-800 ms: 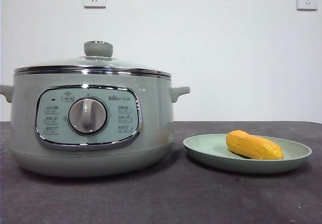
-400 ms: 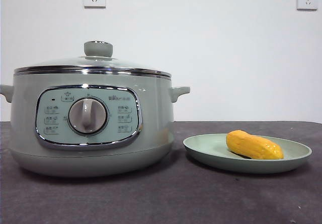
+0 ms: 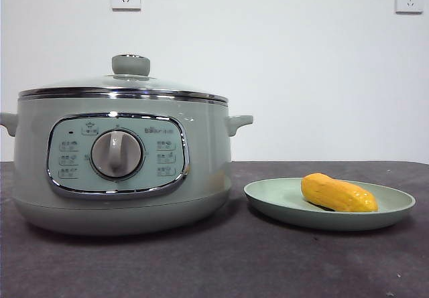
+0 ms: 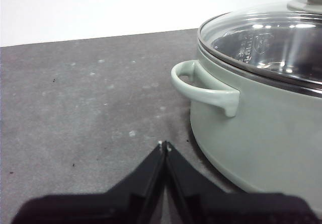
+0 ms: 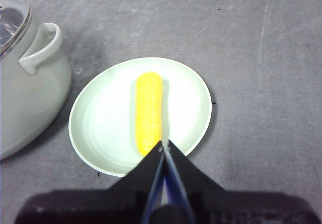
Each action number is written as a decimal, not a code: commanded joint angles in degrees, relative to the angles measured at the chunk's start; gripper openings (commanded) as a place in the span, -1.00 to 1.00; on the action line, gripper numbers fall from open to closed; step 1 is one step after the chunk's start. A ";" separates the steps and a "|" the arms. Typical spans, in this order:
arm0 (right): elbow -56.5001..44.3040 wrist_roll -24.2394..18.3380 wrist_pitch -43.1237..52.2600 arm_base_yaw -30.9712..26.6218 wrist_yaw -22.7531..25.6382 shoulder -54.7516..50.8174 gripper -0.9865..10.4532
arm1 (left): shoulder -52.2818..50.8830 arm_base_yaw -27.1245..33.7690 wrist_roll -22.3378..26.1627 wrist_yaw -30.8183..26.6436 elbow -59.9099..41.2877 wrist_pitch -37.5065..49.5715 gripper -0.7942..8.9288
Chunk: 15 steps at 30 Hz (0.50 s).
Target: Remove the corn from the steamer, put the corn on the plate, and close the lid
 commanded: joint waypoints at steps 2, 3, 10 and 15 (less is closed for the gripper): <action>-0.31 -1.42 0.83 0.04 3.65 -0.13 -0.82 | -0.15 0.17 -0.37 0.02 -0.72 -0.17 -0.84; -0.31 -2.43 0.61 0.02 5.51 -0.57 -0.83 | -0.15 0.17 -0.37 0.02 -0.72 -0.17 -0.84; -0.42 -2.95 0.28 -0.55 14.38 -4.33 -0.83 | -0.15 0.17 -0.37 0.02 -0.72 -0.17 -0.84; -1.33 -2.78 -0.87 -4.96 13.53 -8.63 -0.83 | -0.15 0.17 -0.37 0.02 -0.72 -0.17 -0.84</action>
